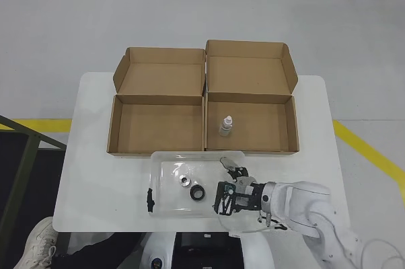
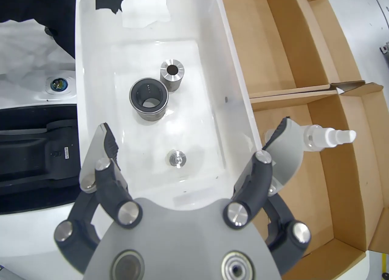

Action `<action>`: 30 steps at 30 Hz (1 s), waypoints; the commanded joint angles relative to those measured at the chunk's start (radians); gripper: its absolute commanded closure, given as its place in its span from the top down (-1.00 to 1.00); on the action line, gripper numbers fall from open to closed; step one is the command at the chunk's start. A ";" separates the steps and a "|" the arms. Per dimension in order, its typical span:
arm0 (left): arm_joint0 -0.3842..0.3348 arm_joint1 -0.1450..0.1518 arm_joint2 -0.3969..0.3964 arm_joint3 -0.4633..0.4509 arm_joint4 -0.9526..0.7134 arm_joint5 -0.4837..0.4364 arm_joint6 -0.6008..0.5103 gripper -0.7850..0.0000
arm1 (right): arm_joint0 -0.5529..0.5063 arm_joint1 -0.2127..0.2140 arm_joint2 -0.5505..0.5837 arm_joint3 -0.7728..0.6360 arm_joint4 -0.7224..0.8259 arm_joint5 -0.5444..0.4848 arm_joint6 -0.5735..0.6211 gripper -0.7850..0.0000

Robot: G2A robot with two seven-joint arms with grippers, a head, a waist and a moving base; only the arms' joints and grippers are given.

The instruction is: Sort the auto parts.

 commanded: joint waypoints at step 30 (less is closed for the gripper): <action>0.000 0.000 0.000 0.000 0.000 0.000 0.000 1.00 | 0.124 -0.007 -0.168 0.094 -0.010 0.121 0.365 0.19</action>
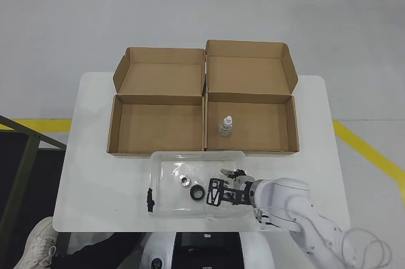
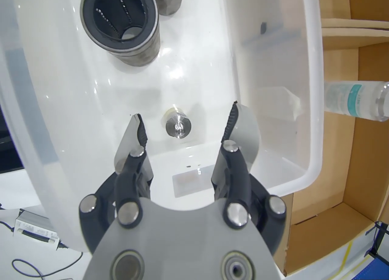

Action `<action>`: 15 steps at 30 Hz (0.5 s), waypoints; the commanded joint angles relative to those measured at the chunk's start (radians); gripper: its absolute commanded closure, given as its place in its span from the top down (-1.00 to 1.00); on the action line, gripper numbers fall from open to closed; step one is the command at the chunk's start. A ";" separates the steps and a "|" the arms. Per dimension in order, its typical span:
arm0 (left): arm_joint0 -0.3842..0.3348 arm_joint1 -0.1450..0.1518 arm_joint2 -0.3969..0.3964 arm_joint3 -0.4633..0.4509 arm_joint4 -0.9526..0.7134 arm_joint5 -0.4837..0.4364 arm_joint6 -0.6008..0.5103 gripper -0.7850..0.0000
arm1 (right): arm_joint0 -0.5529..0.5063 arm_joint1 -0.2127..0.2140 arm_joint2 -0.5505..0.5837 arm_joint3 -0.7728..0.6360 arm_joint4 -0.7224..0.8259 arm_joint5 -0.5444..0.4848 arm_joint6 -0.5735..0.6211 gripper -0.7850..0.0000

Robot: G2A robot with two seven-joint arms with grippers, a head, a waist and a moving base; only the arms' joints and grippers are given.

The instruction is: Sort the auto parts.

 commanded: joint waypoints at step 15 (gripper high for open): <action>0.000 0.000 0.000 0.000 0.000 0.000 0.000 1.00 | 0.079 -0.016 -0.091 0.089 0.022 0.036 0.068 -0.11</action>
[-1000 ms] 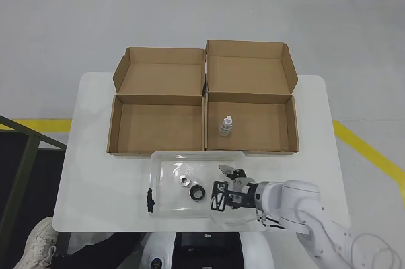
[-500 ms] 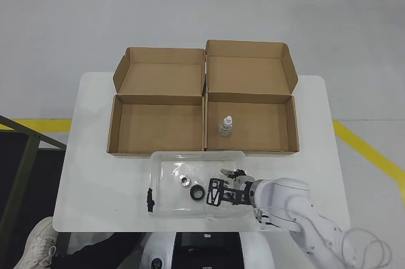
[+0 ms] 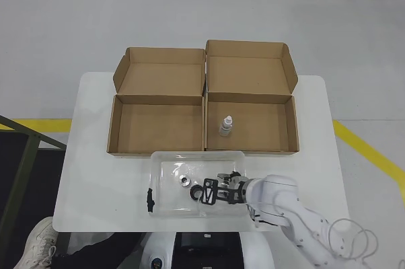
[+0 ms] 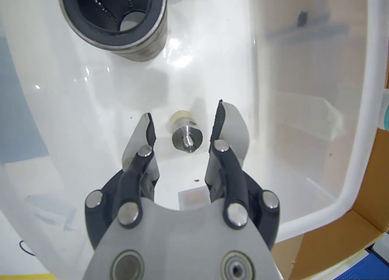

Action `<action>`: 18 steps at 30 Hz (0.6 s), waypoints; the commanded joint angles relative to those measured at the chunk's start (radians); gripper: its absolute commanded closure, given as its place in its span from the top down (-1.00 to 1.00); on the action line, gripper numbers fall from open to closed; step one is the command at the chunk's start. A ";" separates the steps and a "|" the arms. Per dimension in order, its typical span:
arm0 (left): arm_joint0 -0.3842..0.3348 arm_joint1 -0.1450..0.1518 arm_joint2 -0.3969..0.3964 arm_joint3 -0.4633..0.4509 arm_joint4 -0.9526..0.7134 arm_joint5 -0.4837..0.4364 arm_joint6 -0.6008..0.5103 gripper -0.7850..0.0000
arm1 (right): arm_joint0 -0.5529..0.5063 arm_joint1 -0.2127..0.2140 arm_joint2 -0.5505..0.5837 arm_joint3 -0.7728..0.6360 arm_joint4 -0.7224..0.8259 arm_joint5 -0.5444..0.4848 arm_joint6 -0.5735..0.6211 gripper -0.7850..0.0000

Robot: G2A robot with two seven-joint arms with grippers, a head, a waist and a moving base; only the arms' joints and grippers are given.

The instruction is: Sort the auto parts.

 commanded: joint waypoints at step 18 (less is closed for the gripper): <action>0.000 0.000 0.000 0.000 0.000 0.000 0.000 1.00 | 0.001 0.003 -0.016 -0.029 -0.015 0.025 -0.006 -1.00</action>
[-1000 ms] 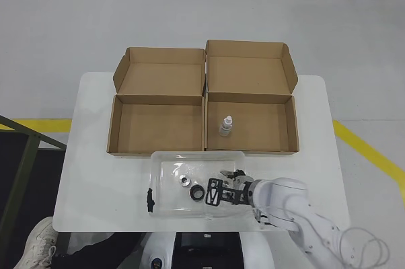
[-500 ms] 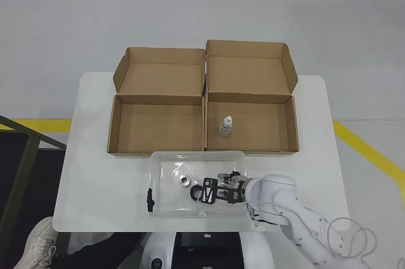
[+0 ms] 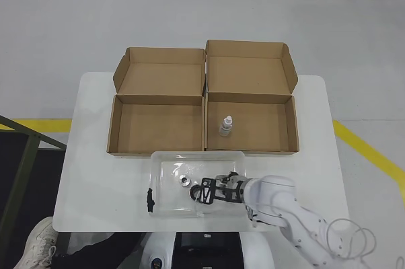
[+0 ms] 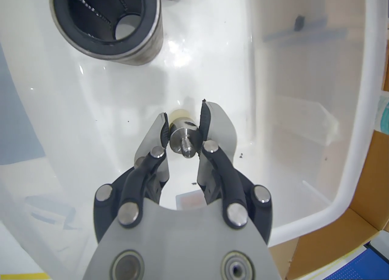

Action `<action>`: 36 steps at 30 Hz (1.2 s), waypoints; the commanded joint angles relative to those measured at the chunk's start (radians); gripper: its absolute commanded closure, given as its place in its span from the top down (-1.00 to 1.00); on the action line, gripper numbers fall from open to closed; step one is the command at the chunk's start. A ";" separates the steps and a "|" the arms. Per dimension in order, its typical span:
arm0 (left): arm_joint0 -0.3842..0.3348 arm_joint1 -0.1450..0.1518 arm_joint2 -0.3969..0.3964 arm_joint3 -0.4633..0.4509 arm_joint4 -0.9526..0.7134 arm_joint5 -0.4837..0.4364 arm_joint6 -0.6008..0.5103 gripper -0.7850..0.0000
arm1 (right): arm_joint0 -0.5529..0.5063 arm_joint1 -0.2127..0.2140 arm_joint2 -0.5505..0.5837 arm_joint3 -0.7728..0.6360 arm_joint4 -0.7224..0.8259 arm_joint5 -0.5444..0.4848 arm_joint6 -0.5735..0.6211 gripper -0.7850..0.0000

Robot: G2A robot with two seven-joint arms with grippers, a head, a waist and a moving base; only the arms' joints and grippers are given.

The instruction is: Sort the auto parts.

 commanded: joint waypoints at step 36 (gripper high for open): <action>0.000 0.000 0.000 0.000 0.000 0.000 0.000 1.00 | -0.200 0.057 0.432 -0.377 0.119 0.006 -0.933 -1.00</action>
